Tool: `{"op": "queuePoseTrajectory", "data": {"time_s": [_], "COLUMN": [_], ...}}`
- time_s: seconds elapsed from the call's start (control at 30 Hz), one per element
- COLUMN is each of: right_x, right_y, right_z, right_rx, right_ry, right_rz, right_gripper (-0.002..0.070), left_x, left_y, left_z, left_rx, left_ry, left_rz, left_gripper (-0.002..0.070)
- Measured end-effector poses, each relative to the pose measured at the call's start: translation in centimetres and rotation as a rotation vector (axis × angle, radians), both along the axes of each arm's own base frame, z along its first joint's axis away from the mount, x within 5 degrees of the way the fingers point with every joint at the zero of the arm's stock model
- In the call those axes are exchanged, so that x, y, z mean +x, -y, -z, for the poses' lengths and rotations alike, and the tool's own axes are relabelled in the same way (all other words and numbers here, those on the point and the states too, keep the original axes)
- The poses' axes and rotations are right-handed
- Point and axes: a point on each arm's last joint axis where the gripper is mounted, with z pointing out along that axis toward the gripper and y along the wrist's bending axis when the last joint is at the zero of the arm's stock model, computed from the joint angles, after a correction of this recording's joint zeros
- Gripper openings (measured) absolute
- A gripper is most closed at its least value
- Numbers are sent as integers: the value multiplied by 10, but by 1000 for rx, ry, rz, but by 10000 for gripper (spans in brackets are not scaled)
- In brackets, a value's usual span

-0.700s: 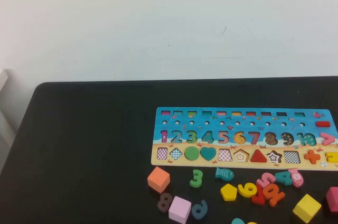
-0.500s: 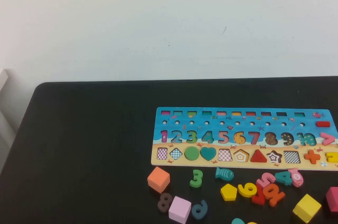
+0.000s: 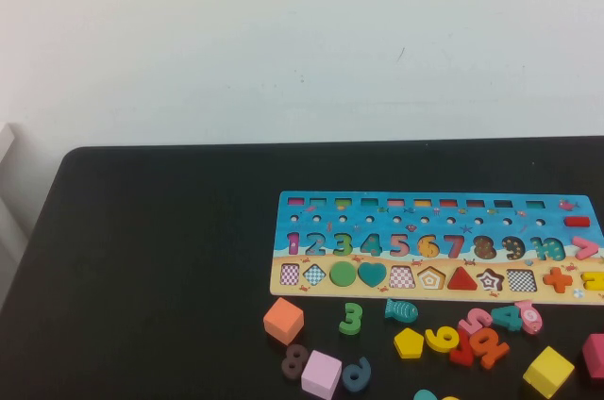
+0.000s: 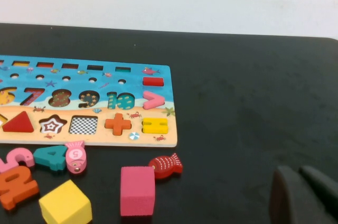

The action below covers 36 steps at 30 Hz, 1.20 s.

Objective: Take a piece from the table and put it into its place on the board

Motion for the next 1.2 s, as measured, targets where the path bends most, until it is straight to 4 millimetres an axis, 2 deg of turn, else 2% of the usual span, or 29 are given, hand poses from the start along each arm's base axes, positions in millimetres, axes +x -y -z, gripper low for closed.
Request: {"op": "queuePoseTrajectory", "data": {"time_s": [0.3, 0.4, 0.53, 0.67, 1.0, 1.07, 1.2], "right_x": [0, 0, 0, 0, 0, 0, 0], "right_y": [0, 0, 0, 0, 0, 0, 0], "right_z": [0, 0, 0, 0, 0, 0, 0], "right_rx": [-3, -3, -3, -3, -3, -3, -3], "right_ry": [-1, -1, -1, -1, -1, -1, -1], "right_rz": [0, 0, 0, 0, 0, 0, 0], "right_gripper": [19, 19, 19, 19, 19, 19, 19], "left_x": [0, 0, -1, 0, 3, 1, -1], "left_y": [2, 8, 18, 17, 7, 10, 22], "left_z": [0, -2, -8, -15, -25, -30, -64], "left_rx": [-73, -264, -679, -816, -935, -858, -624], "left_ry": [-3, -6, -30, 18, 155, 147, 50], "left_rz": [6, 18, 43, 25, -55, -12, 122], "left_gripper": [-3, -3, -3, -3, -2, -2, -2]}}
